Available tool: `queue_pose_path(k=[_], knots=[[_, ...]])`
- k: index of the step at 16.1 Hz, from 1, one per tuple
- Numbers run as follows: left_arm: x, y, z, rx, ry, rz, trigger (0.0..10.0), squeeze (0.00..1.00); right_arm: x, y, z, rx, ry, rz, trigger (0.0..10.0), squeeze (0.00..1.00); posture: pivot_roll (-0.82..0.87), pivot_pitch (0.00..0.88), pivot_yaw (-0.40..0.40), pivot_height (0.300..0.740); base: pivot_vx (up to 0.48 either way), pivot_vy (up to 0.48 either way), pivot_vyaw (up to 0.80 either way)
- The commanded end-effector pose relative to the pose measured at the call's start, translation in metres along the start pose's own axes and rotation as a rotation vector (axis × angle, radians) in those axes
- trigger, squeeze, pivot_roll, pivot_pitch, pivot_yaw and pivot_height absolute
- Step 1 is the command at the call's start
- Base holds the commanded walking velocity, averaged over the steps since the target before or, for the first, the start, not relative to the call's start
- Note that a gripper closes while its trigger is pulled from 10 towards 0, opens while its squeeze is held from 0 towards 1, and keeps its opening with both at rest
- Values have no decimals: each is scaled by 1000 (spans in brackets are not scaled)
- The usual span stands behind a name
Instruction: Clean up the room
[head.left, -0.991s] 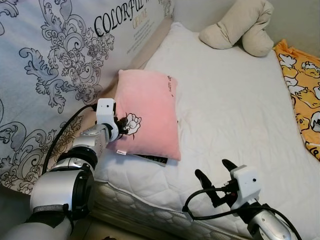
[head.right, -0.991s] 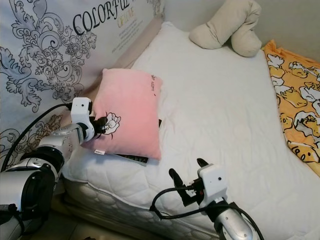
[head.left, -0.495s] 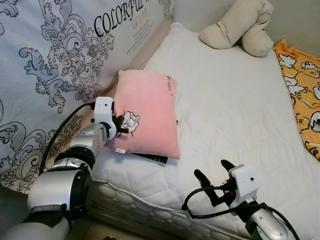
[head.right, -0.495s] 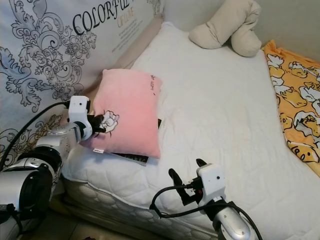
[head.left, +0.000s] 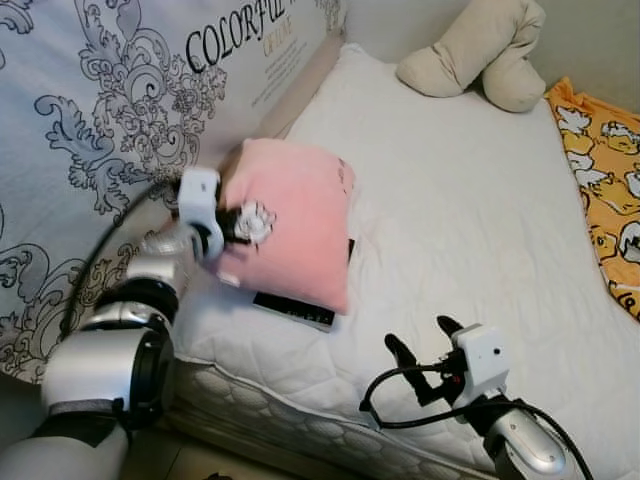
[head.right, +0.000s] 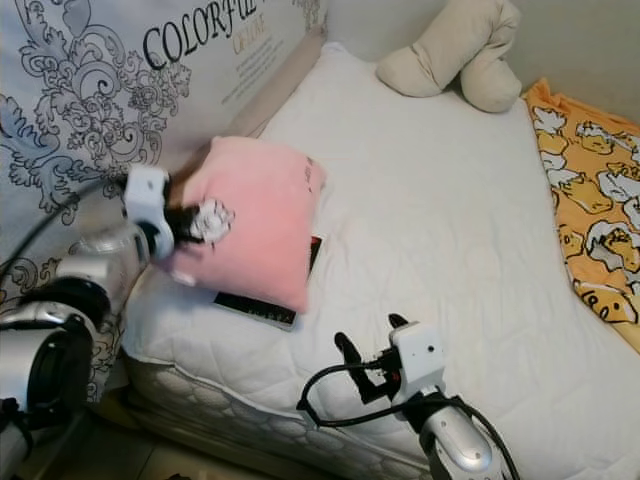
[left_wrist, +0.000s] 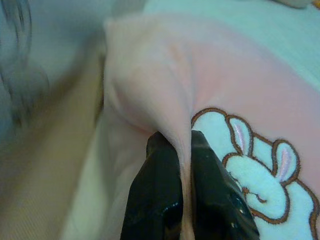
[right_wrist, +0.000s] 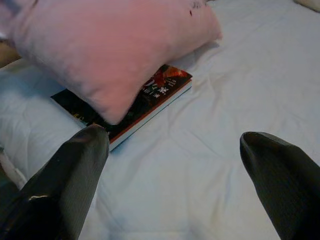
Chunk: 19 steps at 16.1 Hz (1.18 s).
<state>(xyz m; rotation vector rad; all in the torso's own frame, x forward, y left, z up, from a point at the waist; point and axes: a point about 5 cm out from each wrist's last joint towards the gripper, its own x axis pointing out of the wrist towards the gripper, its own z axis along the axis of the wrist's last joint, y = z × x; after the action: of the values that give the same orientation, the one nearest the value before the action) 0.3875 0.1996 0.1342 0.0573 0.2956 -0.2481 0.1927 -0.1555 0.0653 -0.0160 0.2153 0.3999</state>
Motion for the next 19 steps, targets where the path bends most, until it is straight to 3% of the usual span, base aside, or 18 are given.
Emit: queue_pose_path(k=[1, 3, 5, 6, 8, 10, 11, 12, 14, 15, 19], knots=[[3, -4, 28, 75, -88, -33, 0, 0, 2, -1, 0, -9, -6, -3, 10000, 0, -36, 0, -91, 740, 0, 0, 0], [1, -3, 43, 213, -144, -33, 0, 0, 4, -1, -1, -8, -8, -1, 10000, 0, -24, 0, -87, 740, 0, 0, 0], [-4, 7, 53, 464, -193, 110, 0, 0, 7, 0, -3, -8, -7, 3, 10000, 0, -12, 0, -86, 740, 0, 0, 0], [-5, 9, 54, 494, -206, 138, 0, 0, 8, 0, -3, -8, -7, 3, 10000, 0, -11, 0, -86, 740, 0, 0, 0], [-13, 23, 53, 611, -236, 337, 0, 0, 9, 0, -5, -13, -5, 7, 10000, 0, -12, 0, -84, 740, 0, 0, 0], [-16, 28, 52, 625, -253, 394, 0, 0, 9, 0, -5, -15, -5, 6, 10000, 0, -12, 0, -84, 740, 0, 0, 0], [-20, 32, 53, 688, -280, 478, 0, 0, 9, -1, -7, -19, -3, 6, 10000, 0, -12, 0, -81, 740, 0, 0, 0], [-21, 34, 49, 701, -283, 520, 0, 0, 9, -1, -8, -21, -1, 5, 10000, 0, -11, 0, -81, 740, 0, 0, 0], [-18, 22, 12, 650, -214, 542, 0, 0, 9, -1, -9, -23, 3, 8, 10000, 0, -7, 0, -78, 740, 0, 0, 0], [-16, 15, 4, 650, -203, 529, 0, 0, 10, -1, -10, -24, 4, 8, 10000, 0, -7, 0, -78, 740, 0, 0, 0], [-4, -53, -46, 559, -159, 353, 0, 0, 10, -3, -11, -35, 6, 9, 10000, 0, -17, 0, -79, 740, 0, 0, 0]])
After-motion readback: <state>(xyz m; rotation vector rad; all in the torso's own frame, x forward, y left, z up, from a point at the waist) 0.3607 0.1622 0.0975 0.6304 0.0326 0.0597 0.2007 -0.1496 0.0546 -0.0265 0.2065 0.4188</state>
